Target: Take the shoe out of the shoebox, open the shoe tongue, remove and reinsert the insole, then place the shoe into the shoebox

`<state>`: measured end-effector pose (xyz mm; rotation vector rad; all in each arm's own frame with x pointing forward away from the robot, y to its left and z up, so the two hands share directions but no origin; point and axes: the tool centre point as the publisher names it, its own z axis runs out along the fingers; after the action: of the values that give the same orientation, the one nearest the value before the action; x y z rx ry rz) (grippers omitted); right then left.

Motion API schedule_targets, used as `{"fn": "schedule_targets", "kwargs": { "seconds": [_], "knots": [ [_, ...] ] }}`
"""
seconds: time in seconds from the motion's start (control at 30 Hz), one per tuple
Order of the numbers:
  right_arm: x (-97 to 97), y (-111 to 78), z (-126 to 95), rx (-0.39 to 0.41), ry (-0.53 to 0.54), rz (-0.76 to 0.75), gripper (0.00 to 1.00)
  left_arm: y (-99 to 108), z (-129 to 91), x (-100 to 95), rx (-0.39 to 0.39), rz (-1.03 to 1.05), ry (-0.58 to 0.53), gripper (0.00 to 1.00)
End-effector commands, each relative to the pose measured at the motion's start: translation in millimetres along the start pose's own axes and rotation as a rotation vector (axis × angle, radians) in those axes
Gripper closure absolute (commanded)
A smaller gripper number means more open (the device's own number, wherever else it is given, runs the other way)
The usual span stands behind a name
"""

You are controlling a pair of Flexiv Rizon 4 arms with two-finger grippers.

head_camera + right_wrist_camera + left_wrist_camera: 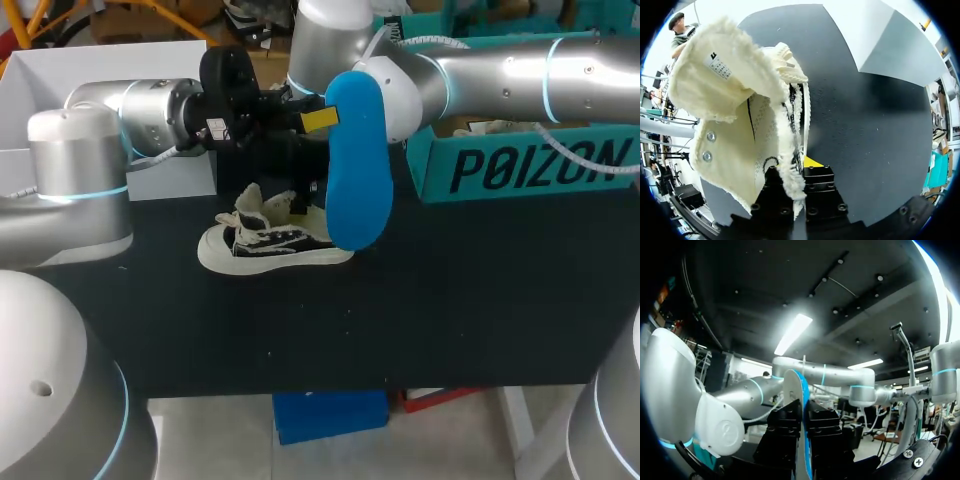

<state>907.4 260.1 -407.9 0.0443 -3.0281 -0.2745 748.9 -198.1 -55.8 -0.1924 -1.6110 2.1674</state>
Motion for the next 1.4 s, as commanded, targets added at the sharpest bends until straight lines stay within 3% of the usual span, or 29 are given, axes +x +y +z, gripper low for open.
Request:
{"fn": "schedule_targets", "kwargs": {
  "seconds": [0.03, 0.2, 0.4, 0.57, 0.8, 1.07, 1.4],
  "knots": [
    [-1.6, 1.0, 1.9, 0.001, 0.000, 0.001, 1.00, 1.0, -0.4, 0.9, 0.001, 0.002, -0.001, 1.00],
    [-3.9, 1.1, -18.0, -0.049, -0.008, 0.042, 1.00, 1.0, -0.4, 0.9, 0.001, 0.002, -0.001, 1.00],
    [-4.3, -12.9, -50.9, -0.004, -0.121, 0.207, 1.00, 1.0, -0.4, 0.9, 0.001, 0.002, -0.001, 1.00],
    [-8.4, -30.9, -69.4, 0.086, -0.229, 0.437, 1.00, 1.0, -0.4, 0.9, 0.001, 0.002, -0.001, 1.00],
    [-12.9, -47.9, -93.1, 0.098, -0.370, 0.804, 1.00, 1.0, -0.4, 0.9, 0.001, 0.002, -0.001, 1.00],
    [0.7, -51.7, -101.0, 0.053, -0.481, 1.143, 1.00, 1.0, -0.4, 0.9, 0.001, 0.002, -0.001, 1.00],
    [16.8, -53.4, -89.8, -0.038, -0.535, 1.515, 1.00, 1.0, -0.4, 0.9, 0.001, 0.002, -0.001, 1.00]
  ]
}}
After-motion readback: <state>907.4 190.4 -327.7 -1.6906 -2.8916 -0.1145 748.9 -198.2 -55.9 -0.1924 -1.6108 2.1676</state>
